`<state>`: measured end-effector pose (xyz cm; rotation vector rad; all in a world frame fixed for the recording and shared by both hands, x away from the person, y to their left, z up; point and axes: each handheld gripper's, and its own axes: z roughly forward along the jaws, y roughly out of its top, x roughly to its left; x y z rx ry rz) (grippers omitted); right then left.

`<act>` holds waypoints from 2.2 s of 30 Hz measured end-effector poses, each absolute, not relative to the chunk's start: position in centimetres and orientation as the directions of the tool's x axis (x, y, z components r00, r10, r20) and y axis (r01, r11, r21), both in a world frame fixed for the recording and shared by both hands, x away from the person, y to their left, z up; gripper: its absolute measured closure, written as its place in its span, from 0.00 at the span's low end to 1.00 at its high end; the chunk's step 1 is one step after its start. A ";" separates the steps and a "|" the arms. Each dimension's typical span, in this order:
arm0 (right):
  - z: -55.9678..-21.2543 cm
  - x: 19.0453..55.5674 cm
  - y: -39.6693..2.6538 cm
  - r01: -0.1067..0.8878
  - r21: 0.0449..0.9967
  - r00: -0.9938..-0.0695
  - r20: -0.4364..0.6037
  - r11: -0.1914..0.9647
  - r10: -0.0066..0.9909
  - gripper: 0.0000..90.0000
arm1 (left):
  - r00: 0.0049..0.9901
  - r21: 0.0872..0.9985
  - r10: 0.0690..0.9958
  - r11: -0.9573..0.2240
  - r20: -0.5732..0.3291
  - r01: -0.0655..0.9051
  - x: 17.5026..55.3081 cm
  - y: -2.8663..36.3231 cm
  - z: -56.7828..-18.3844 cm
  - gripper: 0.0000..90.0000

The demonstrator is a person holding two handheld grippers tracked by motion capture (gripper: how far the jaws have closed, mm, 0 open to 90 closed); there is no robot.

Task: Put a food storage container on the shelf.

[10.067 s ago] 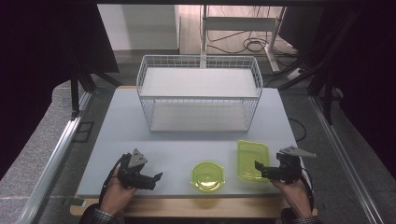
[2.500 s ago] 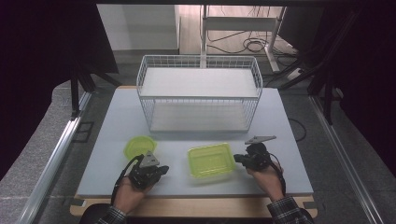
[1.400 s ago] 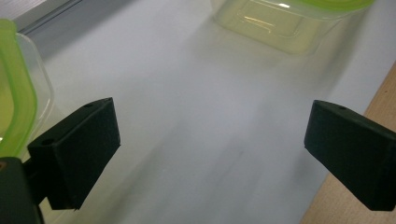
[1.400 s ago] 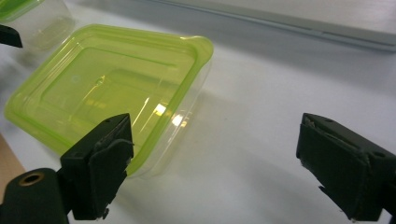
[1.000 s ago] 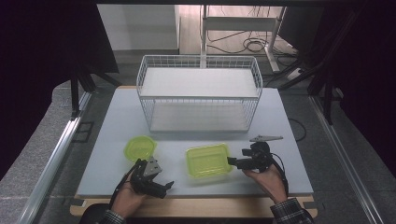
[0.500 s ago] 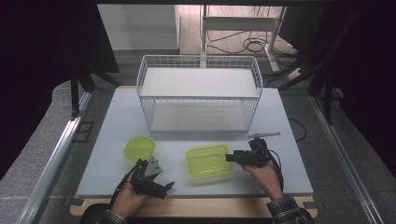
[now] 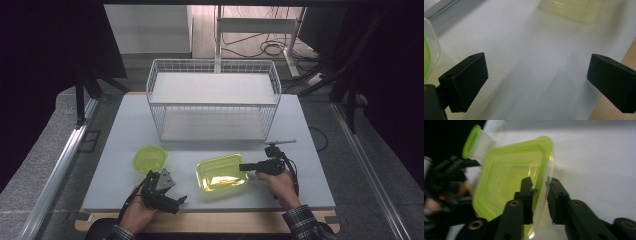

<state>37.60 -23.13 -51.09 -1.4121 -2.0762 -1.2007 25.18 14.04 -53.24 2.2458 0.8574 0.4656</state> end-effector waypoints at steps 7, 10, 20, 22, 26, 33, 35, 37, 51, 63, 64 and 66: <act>-50.9 37.6 -23.2 0.902 0.417 -0.408 0.736 0.114 0.541 0.89 | 0.717 0.711 0.692 -0.546 0.086 0.442 25.1 14.2 -53.1 0.04; -50.5 37.6 -23.7 0.901 0.426 -0.401 0.755 0.076 0.518 0.89 | 0.715 0.715 0.694 -0.543 0.086 0.441 25.1 14.3 -53.0 0.04; -48.3 38.1 -24.3 0.878 0.479 -0.427 0.758 0.025 0.493 0.89 | 0.711 0.723 0.698 -0.532 0.081 0.441 25.1 14.4 -52.9 0.04; -47.7 38.3 -24.5 0.875 0.485 -0.430 0.762 0.015 0.485 0.89 | 0.712 0.723 0.698 -0.533 0.081 0.440 25.1 14.4 -52.9 0.04; -46.7 38.5 -24.6 0.867 0.498 -0.437 0.758 0.004 0.483 0.89 | 0.713 0.723 0.696 -0.534 0.082 0.439 25.1 14.4 -52.9 0.04; -44.1 39.3 -24.7 0.846 0.532 -0.454 0.742 -0.021 0.493 0.89 | 0.719 0.734 0.693 -0.518 0.058 0.440 25.2 14.5 -52.9 0.03; -43.8 39.4 -24.7 0.844 0.536 -0.457 0.738 -0.020 0.496 0.89 | 0.720 0.736 0.692 -0.515 0.054 0.440 25.2 14.5 -52.9 0.03; -43.1 39.6 -24.6 0.840 0.542 -0.460 0.735 -0.024 0.499 0.89 | 0.721 0.737 0.691 -0.513 0.050 0.440 25.2 14.5 -52.9 0.03; -38.2 40.7 -24.0 0.793 0.606 -0.502 0.708 -0.062 0.496 0.89 | 0.728 0.732 0.684 -0.522 0.052 0.438 25.2 14.4 -53.0 0.03; -35.5 42.6 -22.6 0.759 0.642 -0.515 0.694 -0.109 0.504 0.89 | 0.726 0.737 0.686 -0.518 0.054 0.434 25.2 14.5 -52.9 0.03; -35.5 42.6 -22.6 0.759 0.642 -0.515 0.694 -0.109 0.504 0.89 | 0.726 0.737 0.686 -0.518 0.054 0.434 25.2 14.5 -52.9 0.03; -34.9 43.0 -22.3 0.748 0.653 -0.517 0.686 -0.119 0.513 0.89 | 0.726 0.736 0.685 -0.519 0.055 0.434 25.2 14.4 -53.0 0.03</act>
